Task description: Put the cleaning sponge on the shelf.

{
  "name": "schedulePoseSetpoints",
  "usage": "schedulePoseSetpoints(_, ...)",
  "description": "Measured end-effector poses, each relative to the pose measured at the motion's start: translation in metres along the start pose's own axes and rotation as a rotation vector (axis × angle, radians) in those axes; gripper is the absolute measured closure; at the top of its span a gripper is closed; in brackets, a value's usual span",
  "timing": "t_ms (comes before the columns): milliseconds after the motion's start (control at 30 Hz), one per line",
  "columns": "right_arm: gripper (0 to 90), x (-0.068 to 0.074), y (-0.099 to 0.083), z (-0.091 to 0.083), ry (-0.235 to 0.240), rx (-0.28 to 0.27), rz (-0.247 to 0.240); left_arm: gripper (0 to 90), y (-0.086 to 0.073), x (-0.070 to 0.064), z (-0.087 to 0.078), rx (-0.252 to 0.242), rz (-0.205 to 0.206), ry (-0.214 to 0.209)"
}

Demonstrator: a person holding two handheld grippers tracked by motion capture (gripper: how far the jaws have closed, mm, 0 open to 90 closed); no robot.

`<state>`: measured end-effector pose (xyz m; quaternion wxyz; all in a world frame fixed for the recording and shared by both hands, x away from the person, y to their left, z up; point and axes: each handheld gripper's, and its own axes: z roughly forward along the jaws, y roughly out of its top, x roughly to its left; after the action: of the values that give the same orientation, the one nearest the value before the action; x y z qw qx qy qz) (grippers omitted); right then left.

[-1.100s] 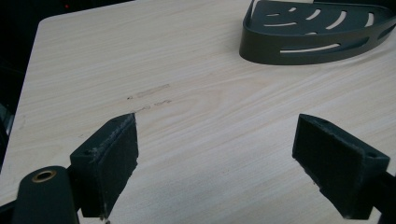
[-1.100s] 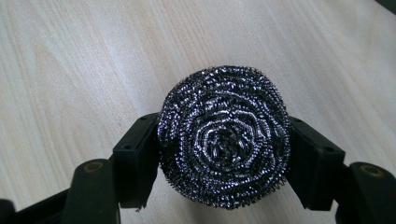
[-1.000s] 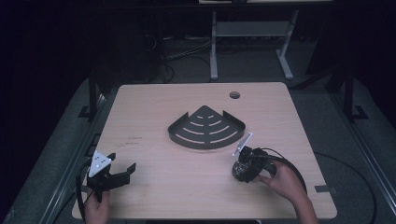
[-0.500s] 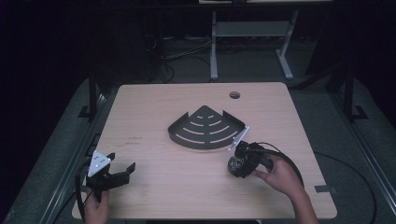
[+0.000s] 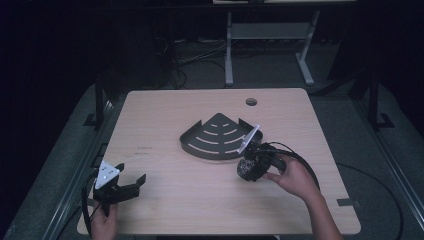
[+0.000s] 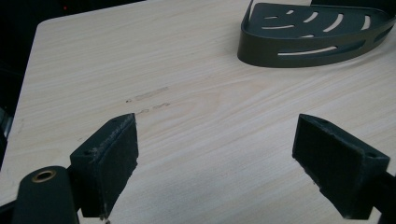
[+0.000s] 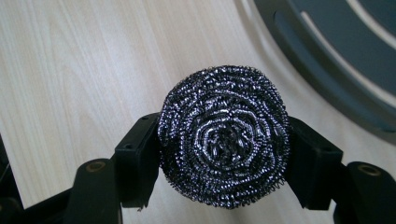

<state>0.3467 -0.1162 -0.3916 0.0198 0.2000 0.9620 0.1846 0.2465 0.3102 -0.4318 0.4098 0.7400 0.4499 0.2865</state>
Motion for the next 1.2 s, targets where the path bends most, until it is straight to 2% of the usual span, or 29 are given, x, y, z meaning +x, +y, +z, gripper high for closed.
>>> schedulePoseSetpoints(267, 34.0, -0.008, 0.019, -0.007, 0.008, -0.011, -0.020, 13.8, 0.001, 0.000, -0.001, 0.000, 0.008, -0.001)
schedulePoseSetpoints(600, 34.0, -0.027, 0.048, -0.009, 0.014, -0.013, -0.020, 13.8, 0.001, 0.001, -0.001, -0.002, 0.006, -0.001)
schedulePoseSetpoints(867, 34.0, -0.036, 0.064, -0.012, 0.013, -0.009, -0.025, 13.8, 0.002, -0.001, -0.001, 0.000, 0.010, -0.005)
schedulePoseSetpoints(1200, 34.0, -0.054, 0.079, -0.009, 0.024, -0.012, -0.001, 13.8, 0.003, -0.002, 0.001, -0.002, 0.012, -0.015)
